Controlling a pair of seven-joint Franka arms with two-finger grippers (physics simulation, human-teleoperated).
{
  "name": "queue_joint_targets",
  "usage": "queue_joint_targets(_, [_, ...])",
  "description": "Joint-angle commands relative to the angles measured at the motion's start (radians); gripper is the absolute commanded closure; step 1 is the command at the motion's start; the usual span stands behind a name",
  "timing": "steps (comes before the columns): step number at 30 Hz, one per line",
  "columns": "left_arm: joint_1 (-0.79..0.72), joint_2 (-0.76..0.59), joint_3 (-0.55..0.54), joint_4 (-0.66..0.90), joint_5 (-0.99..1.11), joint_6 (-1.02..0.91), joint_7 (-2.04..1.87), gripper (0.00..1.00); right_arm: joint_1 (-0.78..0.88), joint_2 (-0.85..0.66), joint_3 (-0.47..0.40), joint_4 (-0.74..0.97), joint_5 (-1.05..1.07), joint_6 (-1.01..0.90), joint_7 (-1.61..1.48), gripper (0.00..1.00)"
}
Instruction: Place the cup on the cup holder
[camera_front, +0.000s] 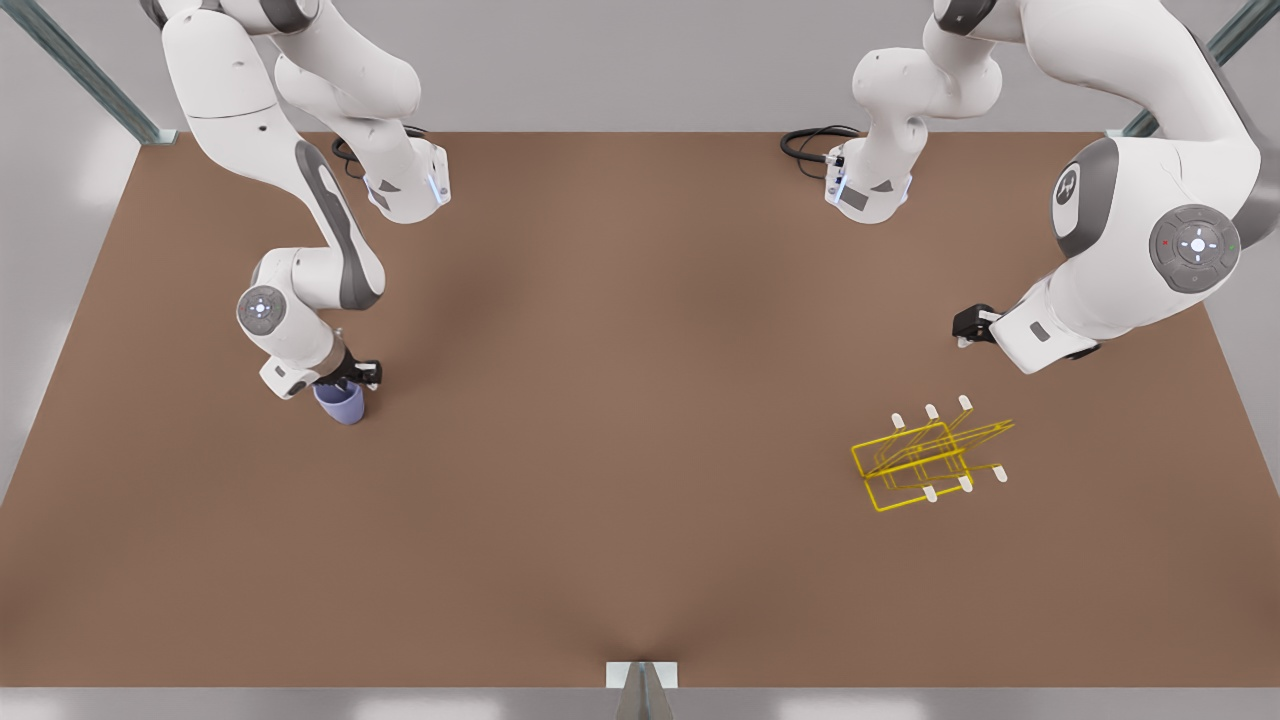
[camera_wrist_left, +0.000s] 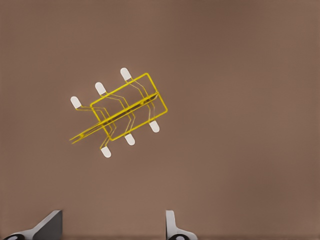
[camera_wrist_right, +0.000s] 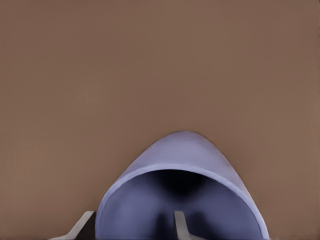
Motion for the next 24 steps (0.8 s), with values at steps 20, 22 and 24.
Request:
queue_joint_targets(20, [-0.006,-0.003,0.000,0.000,0.001,-0.005,0.001,0.00,0.000,-0.031,0.003,0.103,-0.003,-0.243,-0.003,0.79])
queue_joint_targets(22, [-0.008,-0.003,0.000,0.000,0.001,-0.006,0.001,0.00,0.000,-0.034,0.009,0.146,0.006,-0.275,-0.005,0.79])
queue_joint_targets(24, [-0.014,-0.003,0.000,0.002,0.001,-0.006,0.001,0.00,0.011,-0.028,0.011,0.204,0.050,-0.286,-0.006,0.79])
